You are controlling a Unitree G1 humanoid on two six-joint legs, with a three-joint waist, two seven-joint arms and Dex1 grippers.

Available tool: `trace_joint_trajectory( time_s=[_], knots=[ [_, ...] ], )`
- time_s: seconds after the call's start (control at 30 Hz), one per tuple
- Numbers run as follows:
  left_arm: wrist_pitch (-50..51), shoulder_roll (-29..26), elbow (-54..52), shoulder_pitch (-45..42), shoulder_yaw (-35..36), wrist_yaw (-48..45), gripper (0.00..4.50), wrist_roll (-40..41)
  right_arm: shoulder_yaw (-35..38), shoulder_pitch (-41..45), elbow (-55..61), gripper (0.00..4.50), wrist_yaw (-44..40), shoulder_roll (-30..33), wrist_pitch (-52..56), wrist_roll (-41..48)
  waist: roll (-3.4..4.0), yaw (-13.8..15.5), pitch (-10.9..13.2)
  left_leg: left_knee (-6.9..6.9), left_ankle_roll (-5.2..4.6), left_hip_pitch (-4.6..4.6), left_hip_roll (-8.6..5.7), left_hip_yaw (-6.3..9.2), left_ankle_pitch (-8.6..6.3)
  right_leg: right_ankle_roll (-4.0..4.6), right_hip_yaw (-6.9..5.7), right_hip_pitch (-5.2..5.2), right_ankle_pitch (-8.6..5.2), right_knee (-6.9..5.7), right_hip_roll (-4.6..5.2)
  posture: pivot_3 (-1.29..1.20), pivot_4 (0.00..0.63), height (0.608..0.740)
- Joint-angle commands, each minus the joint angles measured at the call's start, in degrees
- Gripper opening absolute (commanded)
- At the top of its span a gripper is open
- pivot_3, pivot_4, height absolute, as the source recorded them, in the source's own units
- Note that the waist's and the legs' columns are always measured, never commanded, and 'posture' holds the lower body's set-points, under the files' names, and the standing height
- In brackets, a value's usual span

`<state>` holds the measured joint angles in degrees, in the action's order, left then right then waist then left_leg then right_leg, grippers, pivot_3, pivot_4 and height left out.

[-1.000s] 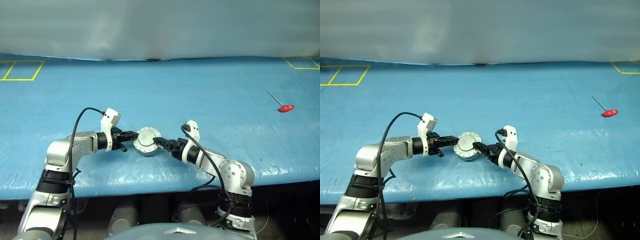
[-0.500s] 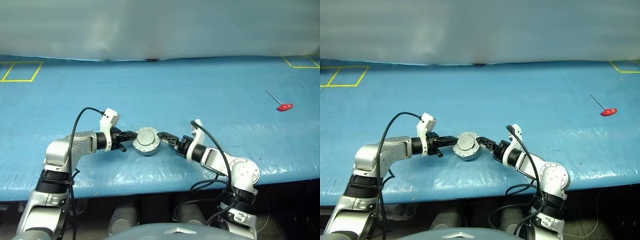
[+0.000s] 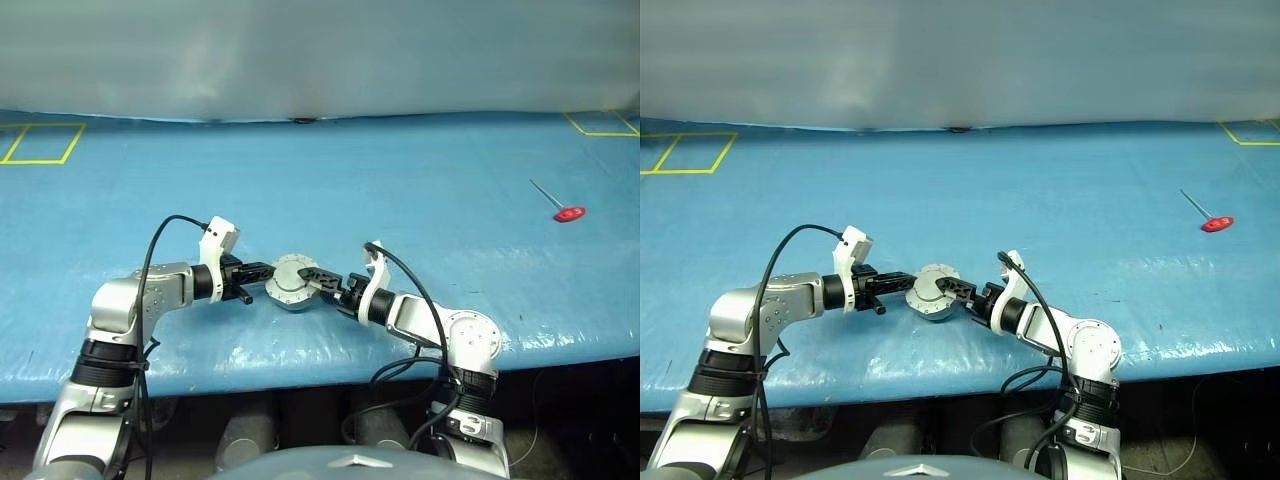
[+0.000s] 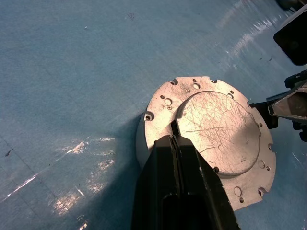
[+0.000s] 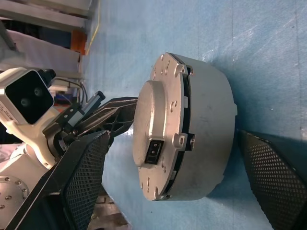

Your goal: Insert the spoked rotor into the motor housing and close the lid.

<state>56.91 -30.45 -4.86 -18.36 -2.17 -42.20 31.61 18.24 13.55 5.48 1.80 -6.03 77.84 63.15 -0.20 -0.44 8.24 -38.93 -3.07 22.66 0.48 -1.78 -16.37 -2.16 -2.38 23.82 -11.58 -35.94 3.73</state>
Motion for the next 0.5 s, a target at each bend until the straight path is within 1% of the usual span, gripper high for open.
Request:
trace_joint_trajectory(
  time_s=[0.03,0.17,0.27,0.5],
  knots=[
    [1.5,0.4,1.6,2.2,-3.4,0.5,0.00,-1.5,-1.6,-3.3,-0.5,4.47,0.1,-8.0,-1.2,4.4,0.00,0.0,0.0,0.00,0.00,0.00,0.00,0.00,0.00,0.00,0.00,0.00,0.00,0.00,0.00,0.00,0.150,0.740],
    [1.4,0.5,1.6,2.2,-3.5,0.5,0.00,-1.6,0.8,-4.4,-2.9,4.47,1.6,-8.8,-3.5,9.9,0.01,0.0,0.0,0.00,-0.01,0.00,0.00,0.00,0.00,0.00,0.01,-0.01,0.00,0.00,0.01,0.00,0.150,0.740],
    [1.4,0.5,1.7,2.2,-3.6,0.4,0.00,-1.6,1.5,-5.2,-3.8,4.47,2.4,-7.5,-4.9,13.9,0.01,0.0,0.0,0.00,-0.03,0.00,0.00,0.00,-0.01,-0.02,0.02,-0.01,0.01,0.01,0.01,0.00,0.150,0.740],
    [1.3,0.5,1.8,2.2,-3.8,0.3,0.00,-1.7,-1.5,-7.4,-3.9,4.47,4.0,-3.1,-5.6,17.9,0.03,-0.1,0.0,0.00,-0.09,0.00,0.00,-0.01,-0.05,-0.05,0.06,-0.04,-0.02,0.04,0.04,0.00,0.150,0.740]
  ],
)
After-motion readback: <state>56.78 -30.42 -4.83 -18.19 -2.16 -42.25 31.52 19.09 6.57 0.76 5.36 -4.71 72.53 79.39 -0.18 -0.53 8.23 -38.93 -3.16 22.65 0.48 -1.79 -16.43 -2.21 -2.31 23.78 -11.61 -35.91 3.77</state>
